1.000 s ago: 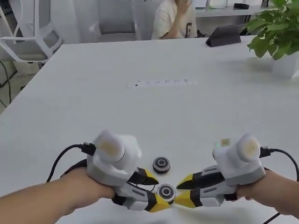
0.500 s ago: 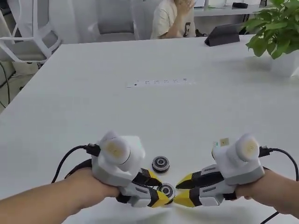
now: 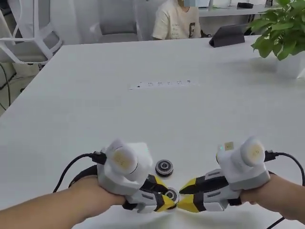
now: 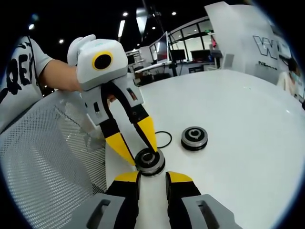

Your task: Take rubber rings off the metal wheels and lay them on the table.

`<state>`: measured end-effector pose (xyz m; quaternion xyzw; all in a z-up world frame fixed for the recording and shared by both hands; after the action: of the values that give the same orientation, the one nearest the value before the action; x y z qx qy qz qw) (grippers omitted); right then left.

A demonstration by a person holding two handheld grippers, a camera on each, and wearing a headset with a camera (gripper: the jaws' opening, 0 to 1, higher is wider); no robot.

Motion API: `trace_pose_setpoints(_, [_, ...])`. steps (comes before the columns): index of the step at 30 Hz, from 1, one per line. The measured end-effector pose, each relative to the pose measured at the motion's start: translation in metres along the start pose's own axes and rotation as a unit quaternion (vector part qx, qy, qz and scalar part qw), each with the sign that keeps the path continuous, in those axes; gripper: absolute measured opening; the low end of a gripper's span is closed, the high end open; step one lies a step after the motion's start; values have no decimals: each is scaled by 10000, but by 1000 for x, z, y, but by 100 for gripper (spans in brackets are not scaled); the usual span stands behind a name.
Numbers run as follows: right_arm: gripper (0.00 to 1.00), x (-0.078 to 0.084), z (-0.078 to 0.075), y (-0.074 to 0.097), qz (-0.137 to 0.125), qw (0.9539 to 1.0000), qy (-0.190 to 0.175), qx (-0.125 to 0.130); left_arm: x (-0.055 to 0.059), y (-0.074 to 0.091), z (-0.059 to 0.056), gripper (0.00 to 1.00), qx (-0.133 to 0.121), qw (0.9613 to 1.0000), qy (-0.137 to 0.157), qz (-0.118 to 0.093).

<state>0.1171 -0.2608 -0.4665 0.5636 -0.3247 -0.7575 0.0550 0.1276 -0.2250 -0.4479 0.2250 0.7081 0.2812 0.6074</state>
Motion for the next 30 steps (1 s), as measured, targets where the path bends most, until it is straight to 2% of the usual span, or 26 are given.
trace_pose_setpoints(3, [19, 0, 1, -1, 17, 10000, 37, -15, 0, 0, 2, 8, -115, 9998, -175, 3])
trace_pose_setpoints(7, [18, -1, 3, -3, 35, 9999, 79, -61, 0, -1, 2, 7, -136, 9997, -225, -8])
trace_pose_setpoints(19, [19, -1, 3, -7, 156, 9986, 509, -33, 1, -1, 2, 7, -205, 9996, -191, -99])
trace_pose_setpoints(24, [18, -1, 3, -5, 129, 9979, 633, 30, 1, -2, 2, 7, -236, 9995, -178, -132])
trace_pose_setpoints(30, [12, 0, 3, -3, 174, 9971, 738, 72, 1, -2, 2, 7, -262, 9994, -169, -143])
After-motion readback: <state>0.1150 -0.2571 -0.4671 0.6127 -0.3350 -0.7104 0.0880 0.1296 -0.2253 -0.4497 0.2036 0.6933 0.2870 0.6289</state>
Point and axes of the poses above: the centre of the closed fingertips' face, and the gripper's own axes: y roughly backward along the fingers, z roughly to its left, x roughly out of its underside, the point moved 2 cm from there along y, roughly backward along the fingers, and after that the axes turned 6 degrees about y, right-handed, at the moved point
